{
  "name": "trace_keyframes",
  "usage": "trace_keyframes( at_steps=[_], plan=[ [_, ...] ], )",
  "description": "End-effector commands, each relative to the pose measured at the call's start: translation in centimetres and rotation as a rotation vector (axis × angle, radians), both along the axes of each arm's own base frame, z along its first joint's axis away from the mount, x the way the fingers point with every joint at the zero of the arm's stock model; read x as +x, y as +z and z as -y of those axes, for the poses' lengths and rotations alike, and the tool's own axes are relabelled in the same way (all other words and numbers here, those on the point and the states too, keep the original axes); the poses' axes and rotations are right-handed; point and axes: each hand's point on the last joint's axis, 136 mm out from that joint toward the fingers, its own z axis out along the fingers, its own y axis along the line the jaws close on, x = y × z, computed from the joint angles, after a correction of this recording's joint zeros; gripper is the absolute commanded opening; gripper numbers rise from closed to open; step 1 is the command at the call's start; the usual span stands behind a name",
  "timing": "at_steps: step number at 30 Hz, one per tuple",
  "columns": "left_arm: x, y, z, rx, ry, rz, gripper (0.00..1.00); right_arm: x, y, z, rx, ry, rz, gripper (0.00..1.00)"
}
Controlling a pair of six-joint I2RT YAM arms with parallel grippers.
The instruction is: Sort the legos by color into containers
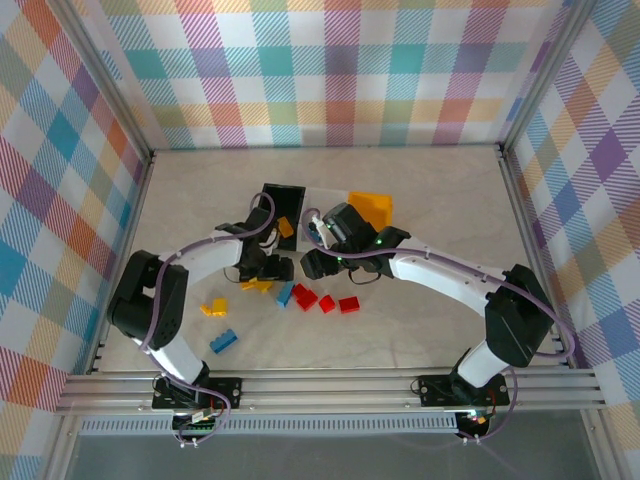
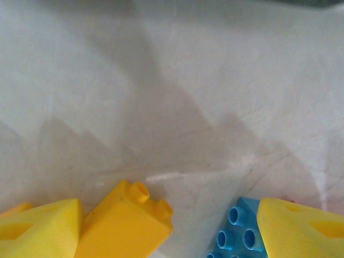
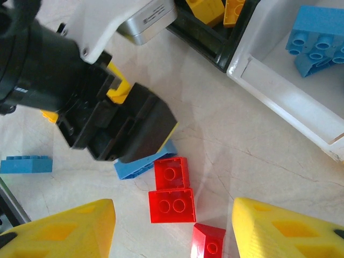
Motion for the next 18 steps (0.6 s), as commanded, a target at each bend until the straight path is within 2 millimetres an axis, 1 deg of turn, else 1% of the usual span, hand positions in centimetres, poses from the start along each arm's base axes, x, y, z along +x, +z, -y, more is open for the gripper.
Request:
trace_keyframes(
  at_steps=[1,5,9,14,18],
  plan=[
    [-1.9,0.6,-0.5,-0.001,0.018,-0.012,0.84,-0.2,0.4,-0.5,0.025,0.002,0.006,0.59],
    [-2.9,0.8,-1.3,0.019,0.034,-0.009,0.82,-0.5,0.4,-0.8,0.026,0.01,0.003,0.59],
    [-2.9,1.1,-1.6,0.027,0.051,0.006,0.8,-0.8,0.4,-0.9,0.022,0.017,0.004,0.59],
    [-1.8,1.1,-1.7,0.052,0.056,0.023,0.75,-1.3,0.3,-0.9,0.019,0.024,0.002,0.59],
    [-0.8,0.6,-2.0,0.107,0.038,0.016,0.71,-1.5,0.2,-0.8,0.012,0.025,0.001,0.59]
  ],
)
